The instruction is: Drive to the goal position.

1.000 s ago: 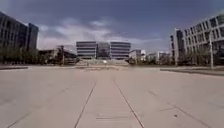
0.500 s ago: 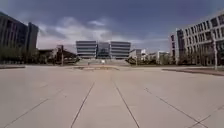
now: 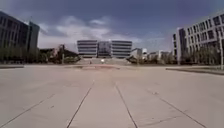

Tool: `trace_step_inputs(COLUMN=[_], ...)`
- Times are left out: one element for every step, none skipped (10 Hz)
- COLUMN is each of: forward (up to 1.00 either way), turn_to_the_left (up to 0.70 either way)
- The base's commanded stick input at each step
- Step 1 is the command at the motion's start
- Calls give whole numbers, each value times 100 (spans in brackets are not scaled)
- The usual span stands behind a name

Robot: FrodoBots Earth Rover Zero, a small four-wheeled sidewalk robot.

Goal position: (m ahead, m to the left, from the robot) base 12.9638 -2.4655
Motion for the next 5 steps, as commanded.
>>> trace_step_inputs(forward=[100,100,100,100,100], turn_to_the_left=[-1,-1,-1,-1,-1])
